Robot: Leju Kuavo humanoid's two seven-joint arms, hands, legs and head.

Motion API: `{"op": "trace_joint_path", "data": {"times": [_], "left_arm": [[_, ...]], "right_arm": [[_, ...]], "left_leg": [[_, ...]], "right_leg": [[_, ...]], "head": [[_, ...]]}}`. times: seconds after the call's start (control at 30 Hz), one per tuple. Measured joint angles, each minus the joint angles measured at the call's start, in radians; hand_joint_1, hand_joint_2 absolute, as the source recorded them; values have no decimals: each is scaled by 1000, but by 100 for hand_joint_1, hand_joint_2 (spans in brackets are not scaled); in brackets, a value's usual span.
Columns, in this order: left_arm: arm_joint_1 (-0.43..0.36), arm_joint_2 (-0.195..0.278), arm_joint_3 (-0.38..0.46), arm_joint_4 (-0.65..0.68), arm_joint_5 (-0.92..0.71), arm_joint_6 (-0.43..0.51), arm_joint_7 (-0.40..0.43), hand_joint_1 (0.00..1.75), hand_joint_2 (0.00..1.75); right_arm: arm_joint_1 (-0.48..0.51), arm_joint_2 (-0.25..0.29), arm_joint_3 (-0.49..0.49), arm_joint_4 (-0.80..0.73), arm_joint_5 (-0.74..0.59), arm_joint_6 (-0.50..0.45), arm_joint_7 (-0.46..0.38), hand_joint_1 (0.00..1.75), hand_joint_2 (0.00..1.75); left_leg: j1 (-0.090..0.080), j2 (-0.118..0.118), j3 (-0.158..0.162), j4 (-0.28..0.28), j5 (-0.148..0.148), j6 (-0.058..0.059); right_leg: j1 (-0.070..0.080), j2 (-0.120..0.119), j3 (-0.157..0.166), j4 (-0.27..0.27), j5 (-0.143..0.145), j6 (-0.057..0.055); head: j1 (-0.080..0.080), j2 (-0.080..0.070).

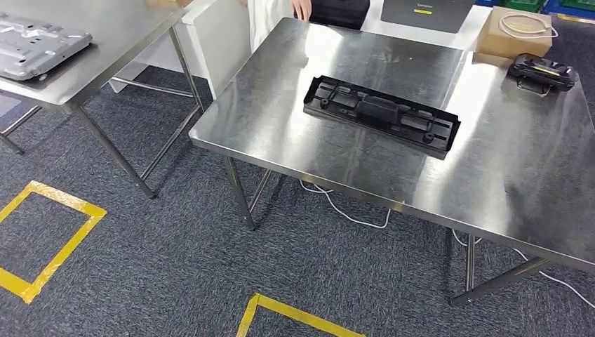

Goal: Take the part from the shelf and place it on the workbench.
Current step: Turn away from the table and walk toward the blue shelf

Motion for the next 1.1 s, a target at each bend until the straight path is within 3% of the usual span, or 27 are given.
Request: {"op": "trace_joint_path", "data": {"times": [0.03,0.1,0.13,0.17,0.23,0.3,0.33,0.4,0.47,0.53,0.6,0.63,0.67,0.7,0.77,0.83,0.9,0.93,1.0,1.07,1.1], "left_arm": [[0,0,0,0,0,0,0,0,0],[2,1,0,0,0,0,0,0,0],[3,1,0,0,0,0,0,0,0],[3,1,0,0,0,0,0,0,0],[3,2,0,0,0,0,0,0,0],[4,4,0,1,0,0,0,0,0],[3,5,0,1,0,1,0,0,0],[0,5,0,1,0,1,0,0,0],[-3,2,0,1,0,0,0,0,0],[-2,0,0,1,0,0,0,0,0],[0,-1,0,1,0,0,0,0,0],[0,-2,0,2,0,0,0,0,0],[0,-4,0,2,0,0,0,0,0],[0,-5,0,2,0,-1,0,0,0],[1,-5,0,2,0,-4,0,0,0],[0,-2,0,1,0,-7,0,0,0],[0,-3,0,1,0,-9,0,0,0],[0,-4,0,1,0,-9,1,0,0],[1,-4,0,1,0,-8,3,0,0],[3,-6,0,1,-1,-6,4,0,0],[4,-6,0,2,-2,-5,5,0,0]], "right_arm": [[0,-2,0,0,0,0,0,0,175],[-1,-2,0,-1,0,0,0,0,175],[-1,-2,0,-1,0,0,0,0,175],[-1,-1,0,-1,0,0,0,0,175],[-1,-3,0,-1,0,0,0,0,175],[-4,-2,0,-1,0,0,0,0,175],[-4,0,0,-1,0,0,0,0,175],[-1,-6,0,-1,0,-1,0,0,175],[-2,-18,-1,-1,0,-1,0,0,175],[-10,-19,-2,-1,0,-1,0,0,175],[-8,-12,-2,-2,0,-1,0,0,175],[-5,-10,-2,-2,0,-1,0,0,175],[-3,-9,-2,-2,0,-1,1,0,175],[-2,-9,-2,-2,2,-1,5,0,175],[5,-7,-2,-2,6,-6,26,0,175],[28,0,-3,-5,10,-18,50,0,175],[56,6,-4,-7,12,-28,60,0,175],[67,7,-5,-8,13,-30,62,0,175],[80,11,-7,-12,10,-38,66,0,175],[106,19,-17,-20,-2,-64,68,0,175],[129,25,-25,-25,-13,-84,68,0,175]], "left_leg": [[4,-23,-7,20,-17,-5],[12,-86,-79,184,-101,-11],[14,-121,-108,251,-132,-9],[12,-134,-118,274,-133,1],[6,-168,-50,138,-63,32],[0,-200,-1,42,-23,56],[-4,-204,5,29,-19,62],[-6,-184,11,14,-10,67],[-5,-161,20,-18,11,68],[-5,-135,21,-37,25,66],[-5,-109,11,-37,29,63],[-5,-96,7,-36,31,60],[-4,-83,3,-36,32,57],[-3,-69,1,-34,33,53],[-4,-45,0,-25,27,38],[-11,-23,3,-15,17,23],[-13,0,5,-10,11,15],[-9,-3,3,-4,5,11],[1,-56,-18,54,-40,-1],[8,-117,-72,185,-117,-8],[9,-127,-100,249,-145,-8]], "right_leg": [[0,8,-2,1,1,-6],[6,51,-12,4,9,-24],[12,74,-16,3,14,-33],[19,96,-20,3,17,-38],[26,123,-20,3,21,-43],[29,147,-22,0,28,-39],[28,159,-24,-2,32,-34],[30,173,-28,-8,40,-23],[34,126,-48,16,27,-22],[34,59,-100,116,-24,-28],[27,40,-156,244,-77,-21],[21,37,-163,272,-86,-12],[16,32,-147,256,-80,0],[10,21,-110,200,-62,14],[8,-36,-19,52,-24,32],[13,-63,22,-15,-9,20],[12,-34,18,-11,-4,-2],[8,-21,15,-10,-1,-9],[1,7,8,-9,6,-24],[4,35,1,-9,12,-35],[6,50,-2,-9,14,-38]], "head": [[0,0],[-2,0],[-3,0],[-4,0],[-3,0],[0,0],[1,0],[0,0],[3,0],[7,0],[9,0],[8,0],[9,0],[8,0],[10,0],[8,0],[5,0],[4,0],[4,0],[3,0],[2,0]]}}
